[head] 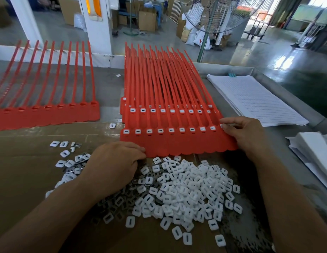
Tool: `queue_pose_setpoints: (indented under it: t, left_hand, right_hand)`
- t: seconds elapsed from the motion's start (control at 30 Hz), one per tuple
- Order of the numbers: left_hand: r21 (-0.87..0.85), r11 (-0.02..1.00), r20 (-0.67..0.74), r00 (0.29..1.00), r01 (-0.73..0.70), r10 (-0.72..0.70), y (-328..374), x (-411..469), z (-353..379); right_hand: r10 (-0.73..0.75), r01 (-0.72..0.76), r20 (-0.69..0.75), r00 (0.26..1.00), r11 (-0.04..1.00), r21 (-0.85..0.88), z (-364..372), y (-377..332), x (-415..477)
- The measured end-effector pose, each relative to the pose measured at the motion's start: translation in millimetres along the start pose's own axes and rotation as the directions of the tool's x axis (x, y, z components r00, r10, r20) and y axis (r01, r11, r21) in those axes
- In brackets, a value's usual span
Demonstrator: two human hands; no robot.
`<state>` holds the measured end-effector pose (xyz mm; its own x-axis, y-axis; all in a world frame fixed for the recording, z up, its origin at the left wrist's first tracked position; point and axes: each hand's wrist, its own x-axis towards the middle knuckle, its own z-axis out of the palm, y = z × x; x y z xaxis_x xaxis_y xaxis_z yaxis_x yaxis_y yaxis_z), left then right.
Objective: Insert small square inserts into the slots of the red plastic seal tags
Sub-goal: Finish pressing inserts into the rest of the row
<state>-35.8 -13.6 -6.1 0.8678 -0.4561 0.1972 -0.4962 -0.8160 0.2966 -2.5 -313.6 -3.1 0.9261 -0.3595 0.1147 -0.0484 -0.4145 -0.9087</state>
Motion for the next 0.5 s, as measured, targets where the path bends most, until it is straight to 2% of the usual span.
queue_pose_setpoints:
  t: [0.13, 0.4, 0.5]
  left_hand:
    - [0.005, 1.0, 0.0, 1.0, 0.0, 0.0, 1.1, -0.2, -0.7]
    - [0.028, 1.0, 0.03, 0.999, -0.011, 0.01, -0.1, 0.3, -0.8]
    - [0.029, 1.0, 0.033, 0.999, -0.01, 0.009, -0.2, 0.9, -0.6]
  right_hand:
    - [-0.017, 0.016, -0.001, 1.0, 0.997, -0.075, 1.2, 1.7, 1.1]
    - [0.009, -0.01, -0.026, 1.0, 0.999, -0.034, 3.1, 1.9, 1.3]
    - [0.012, -0.017, -0.071, 0.997, 0.998, -0.067, 3.3, 1.6, 3.3]
